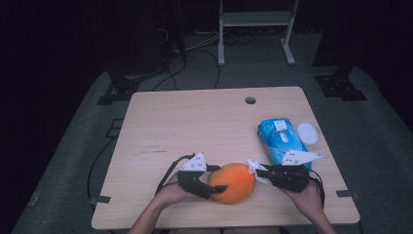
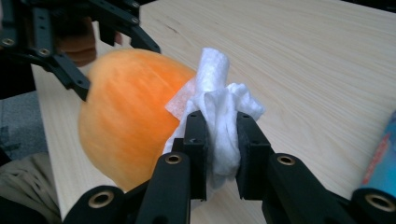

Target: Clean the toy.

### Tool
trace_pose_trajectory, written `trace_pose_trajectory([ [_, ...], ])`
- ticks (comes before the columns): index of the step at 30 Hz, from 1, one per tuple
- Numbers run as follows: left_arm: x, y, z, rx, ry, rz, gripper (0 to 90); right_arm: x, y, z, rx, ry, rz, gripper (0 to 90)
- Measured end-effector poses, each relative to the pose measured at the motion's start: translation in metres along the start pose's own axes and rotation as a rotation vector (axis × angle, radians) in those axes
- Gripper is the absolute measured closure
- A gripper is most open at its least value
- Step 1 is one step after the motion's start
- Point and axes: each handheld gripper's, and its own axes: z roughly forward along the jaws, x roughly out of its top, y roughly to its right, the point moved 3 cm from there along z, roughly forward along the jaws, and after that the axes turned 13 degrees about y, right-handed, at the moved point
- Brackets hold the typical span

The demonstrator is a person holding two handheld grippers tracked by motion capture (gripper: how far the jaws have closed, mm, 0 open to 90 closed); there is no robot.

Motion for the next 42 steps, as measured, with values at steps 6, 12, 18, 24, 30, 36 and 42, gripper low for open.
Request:
trace_pose_trajectory([
  [6,0.003,0.004,0.005,0.007,-0.010,0.019,27.6,0.012,-0.024,0.011,0.087,0.034,-0.030,76.0],
  [12,0.003,0.004,0.004,0.007,-0.008,0.014,27.6,0.010,-0.021,0.013,0.082,0.026,-0.025,76.1],
  [18,0.005,0.006,0.006,0.010,-0.008,0.014,27.8,0.004,-0.004,0.005,0.021,0.005,0.005,76.1],
  [24,0.011,0.015,0.011,0.017,-0.015,0.048,30.0,0.016,-0.027,0.015,0.056,0.028,-0.055,76.0],
  [30,0.013,0.017,0.012,0.035,0.002,0.050,33.0,0.022,-0.040,0.021,0.085,0.044,-0.087,76.0],
  [36,0.016,0.017,0.011,0.033,0.015,0.049,34.9,0.016,-0.023,0.016,0.051,0.044,-0.042,76.1],
  [42,0.018,0.018,0.011,0.028,0.025,0.044,35.1,0.021,-0.031,0.014,0.053,0.066,-0.059,76.1],
])
